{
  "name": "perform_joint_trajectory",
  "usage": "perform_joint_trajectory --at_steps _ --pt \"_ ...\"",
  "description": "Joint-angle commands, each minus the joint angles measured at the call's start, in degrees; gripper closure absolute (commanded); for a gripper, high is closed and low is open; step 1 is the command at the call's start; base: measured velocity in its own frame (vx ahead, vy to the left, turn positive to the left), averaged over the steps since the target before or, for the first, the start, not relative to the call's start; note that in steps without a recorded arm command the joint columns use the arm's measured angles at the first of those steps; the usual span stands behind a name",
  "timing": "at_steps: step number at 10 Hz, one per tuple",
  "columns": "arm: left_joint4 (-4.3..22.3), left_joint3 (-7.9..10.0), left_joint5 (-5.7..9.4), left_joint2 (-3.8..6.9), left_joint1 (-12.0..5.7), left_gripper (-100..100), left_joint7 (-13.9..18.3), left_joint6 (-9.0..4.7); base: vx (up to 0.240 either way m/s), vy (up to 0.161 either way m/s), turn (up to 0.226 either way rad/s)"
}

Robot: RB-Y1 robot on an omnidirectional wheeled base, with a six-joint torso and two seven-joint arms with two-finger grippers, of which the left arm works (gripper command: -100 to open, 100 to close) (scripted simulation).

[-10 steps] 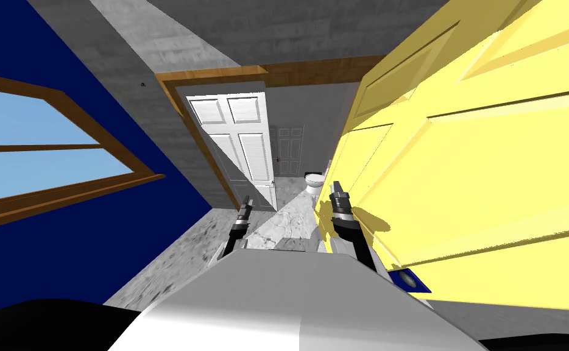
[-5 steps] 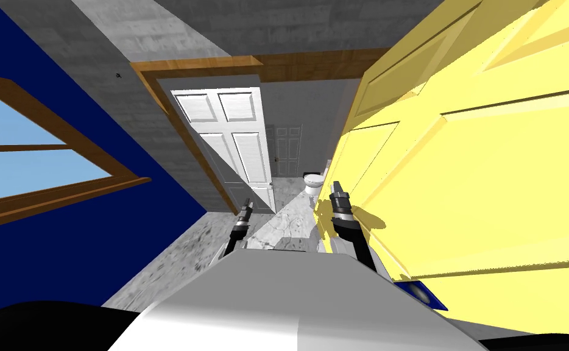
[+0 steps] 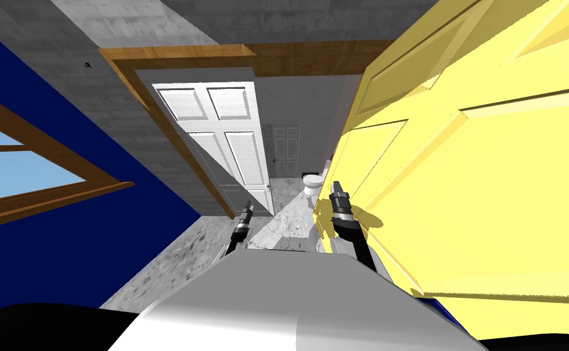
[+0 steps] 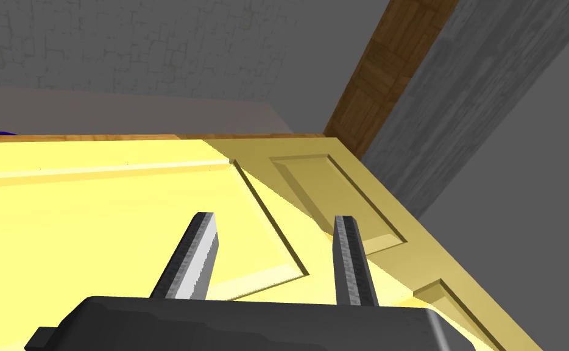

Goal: Pull the door open

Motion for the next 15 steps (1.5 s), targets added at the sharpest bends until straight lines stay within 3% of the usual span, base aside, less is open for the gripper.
perform_joint_trajectory --at_steps 1,7,11,15 --pt "1.9 0.04 0.21 0.12 -0.56 -100 0.3 0.02 0.105 -0.001 -0.04" --pt "9.3 0.2 0.94 0.62 -2.5 -100 1.5 -0.63 0.101 -0.001 -0.048" --pt "15.7 0.34 1.56 1.02 -4.17 -100 2.5 -1.18 0.135 0.01 -0.054" --pt "19.9 0.43 1.98 1.29 -5.27 -100 3.2 -1.55 0.127 0.011 -0.042"
